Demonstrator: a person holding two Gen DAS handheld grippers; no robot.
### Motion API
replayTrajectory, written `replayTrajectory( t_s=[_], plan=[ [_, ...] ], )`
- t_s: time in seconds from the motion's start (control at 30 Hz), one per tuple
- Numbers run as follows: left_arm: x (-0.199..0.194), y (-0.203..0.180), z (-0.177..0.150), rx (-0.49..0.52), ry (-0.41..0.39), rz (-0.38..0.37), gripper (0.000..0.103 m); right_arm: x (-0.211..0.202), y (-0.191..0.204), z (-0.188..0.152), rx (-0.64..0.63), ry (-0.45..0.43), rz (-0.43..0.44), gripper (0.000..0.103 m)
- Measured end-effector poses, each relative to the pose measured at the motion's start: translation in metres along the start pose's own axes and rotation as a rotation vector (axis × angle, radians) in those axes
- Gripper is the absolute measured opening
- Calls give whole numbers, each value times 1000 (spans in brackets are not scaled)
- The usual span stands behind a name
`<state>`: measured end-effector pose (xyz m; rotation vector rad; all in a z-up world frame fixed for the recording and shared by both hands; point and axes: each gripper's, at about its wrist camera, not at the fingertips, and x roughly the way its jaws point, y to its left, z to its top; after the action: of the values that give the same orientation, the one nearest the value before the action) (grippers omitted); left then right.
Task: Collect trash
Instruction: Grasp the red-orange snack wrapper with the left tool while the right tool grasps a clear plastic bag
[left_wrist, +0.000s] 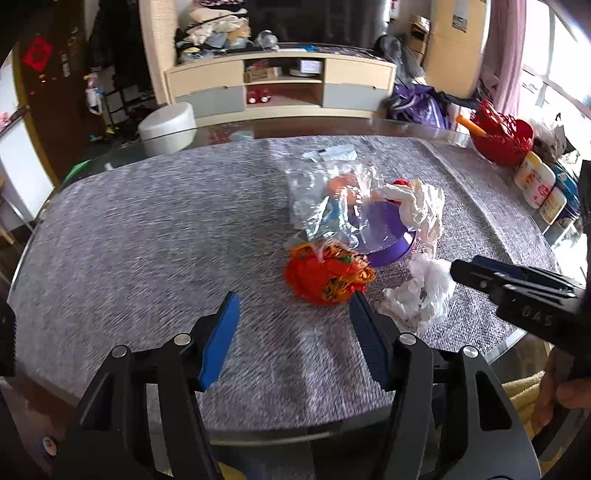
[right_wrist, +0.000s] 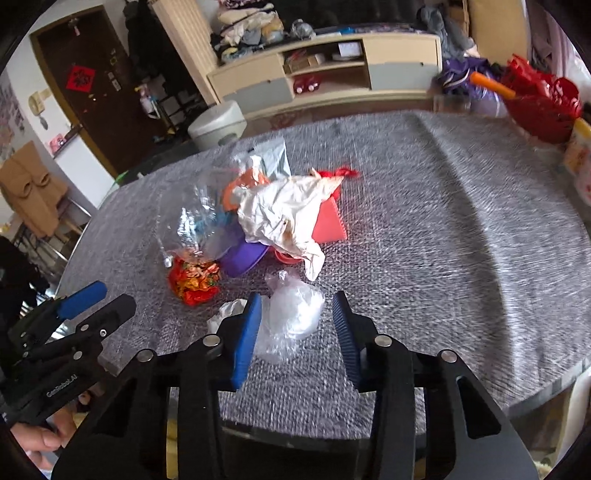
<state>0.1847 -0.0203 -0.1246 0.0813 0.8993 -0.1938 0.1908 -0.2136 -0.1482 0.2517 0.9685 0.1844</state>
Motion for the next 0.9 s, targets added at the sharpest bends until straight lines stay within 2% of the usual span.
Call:
replayTrajectory(
  t_s=[0.3,0.47,0.57,0.9],
  plan=[
    [46,-11,7,-6,82,-81,57,22,-6,-1,21,59,32,40],
    [64,-16,12,-4,94,-95,58,30,-7,-4,20,79,51,40],
    [70,-16,15,-8,95,-113,58,32,-9,-4,18,73,50,31],
    [85,-18,23,-13,98,-162,60,31,-12,-4,-3,62,18,25]
  ],
)
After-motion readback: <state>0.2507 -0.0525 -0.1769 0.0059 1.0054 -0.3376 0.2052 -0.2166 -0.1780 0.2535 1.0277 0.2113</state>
